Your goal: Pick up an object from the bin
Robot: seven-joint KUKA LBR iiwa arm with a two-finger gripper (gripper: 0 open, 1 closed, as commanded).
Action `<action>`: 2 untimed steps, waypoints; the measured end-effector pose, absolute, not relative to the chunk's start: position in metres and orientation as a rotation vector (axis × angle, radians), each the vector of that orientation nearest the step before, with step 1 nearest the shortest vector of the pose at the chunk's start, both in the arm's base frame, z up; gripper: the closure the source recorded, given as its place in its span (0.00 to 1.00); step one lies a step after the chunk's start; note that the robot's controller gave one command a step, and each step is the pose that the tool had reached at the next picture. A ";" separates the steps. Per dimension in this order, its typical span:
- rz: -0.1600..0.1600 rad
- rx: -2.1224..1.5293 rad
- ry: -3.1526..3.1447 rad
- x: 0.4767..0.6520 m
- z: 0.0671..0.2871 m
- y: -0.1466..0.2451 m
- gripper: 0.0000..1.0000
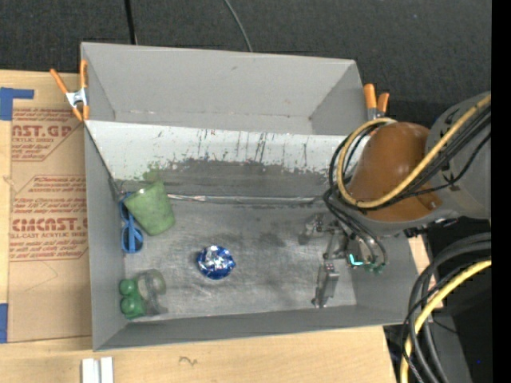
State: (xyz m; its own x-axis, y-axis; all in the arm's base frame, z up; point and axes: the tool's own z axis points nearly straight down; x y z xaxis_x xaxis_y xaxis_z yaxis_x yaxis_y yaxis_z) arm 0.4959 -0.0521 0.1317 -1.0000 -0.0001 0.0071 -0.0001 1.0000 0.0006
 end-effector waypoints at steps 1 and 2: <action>-0.006 0.056 -3.142 0.497 0.077 0.035 0.00; -0.004 0.020 -3.149 0.546 0.071 0.091 0.00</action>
Offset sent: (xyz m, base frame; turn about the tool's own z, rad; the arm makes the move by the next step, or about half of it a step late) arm 0.0011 0.0806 -0.0521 -0.0275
